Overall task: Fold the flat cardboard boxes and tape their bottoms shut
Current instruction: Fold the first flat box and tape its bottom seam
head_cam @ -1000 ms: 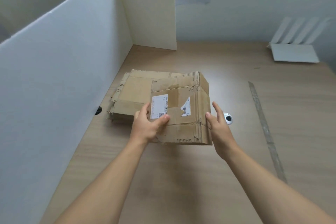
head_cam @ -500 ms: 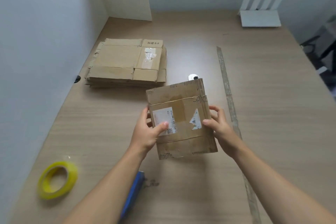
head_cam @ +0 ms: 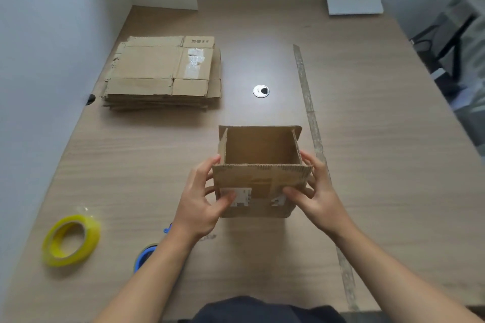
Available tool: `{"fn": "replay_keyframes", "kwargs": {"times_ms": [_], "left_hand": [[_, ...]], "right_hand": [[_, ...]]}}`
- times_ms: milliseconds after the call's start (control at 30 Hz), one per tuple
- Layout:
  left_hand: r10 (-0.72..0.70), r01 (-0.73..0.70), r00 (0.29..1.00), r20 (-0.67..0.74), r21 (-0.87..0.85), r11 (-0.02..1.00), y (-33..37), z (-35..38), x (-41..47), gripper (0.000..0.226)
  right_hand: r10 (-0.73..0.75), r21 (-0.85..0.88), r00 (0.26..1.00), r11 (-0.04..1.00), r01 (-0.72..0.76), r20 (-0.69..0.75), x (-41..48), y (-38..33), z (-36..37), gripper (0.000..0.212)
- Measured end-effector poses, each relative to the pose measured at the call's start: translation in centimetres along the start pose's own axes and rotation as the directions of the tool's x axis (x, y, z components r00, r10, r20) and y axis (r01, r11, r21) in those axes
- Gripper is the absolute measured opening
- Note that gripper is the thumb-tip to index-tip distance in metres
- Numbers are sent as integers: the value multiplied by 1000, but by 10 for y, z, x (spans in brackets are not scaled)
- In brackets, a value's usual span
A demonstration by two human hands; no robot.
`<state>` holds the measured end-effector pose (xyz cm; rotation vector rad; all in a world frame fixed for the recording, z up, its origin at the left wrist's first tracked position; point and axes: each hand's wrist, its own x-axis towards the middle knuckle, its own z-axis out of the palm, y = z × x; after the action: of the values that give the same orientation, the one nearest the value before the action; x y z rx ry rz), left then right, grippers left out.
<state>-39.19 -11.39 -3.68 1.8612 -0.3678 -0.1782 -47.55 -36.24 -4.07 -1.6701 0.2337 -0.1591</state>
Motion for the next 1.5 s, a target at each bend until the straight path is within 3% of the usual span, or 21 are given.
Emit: {"fn": "replay_keyframes", "kwargs": {"times_ms": [133,400,567,667,800,900,1033,1200,1333,1500], "left_hand": [[31,-31,999,-11,33,999,3,-2,-4,66],[4,-11,998,60,107,994,-3,-16,-15,44],[-37,38,999,-22,54,998,-4,-19,-22,36],[-119,123,991,-66,47,991,0,-16,-19,59],[-142,146,989,-41,104,984,4,-14,-6,100],[-115,112,993,7,173,979,9,-15,5,106],[-75,60,995,65,214,975,10,-17,11,88],[-18,9,999,48,191,982,5,-4,-6,50],[22,-23,1000,4,200,980,3,4,-13,49],[-11,13,1000,-10,202,979,0,8,-1,48]], "right_hand": [[-16,-14,1000,1000,15,-25,-3,1,5,66],[-146,-193,986,968,160,86,-11,4,2,40],[-90,-160,996,983,89,5,-15,0,8,25],[-45,-183,996,983,30,-76,-14,-1,13,41],[35,-161,997,986,-46,-67,-8,-2,16,74],[52,-186,998,981,-60,-47,-1,-4,18,84],[46,-216,999,975,-50,-27,4,-7,11,88],[-57,-262,998,964,46,-34,-1,-4,0,65],[-84,-271,995,960,68,-47,-4,0,-2,47],[-32,-242,994,970,7,-101,5,1,3,44]]}}
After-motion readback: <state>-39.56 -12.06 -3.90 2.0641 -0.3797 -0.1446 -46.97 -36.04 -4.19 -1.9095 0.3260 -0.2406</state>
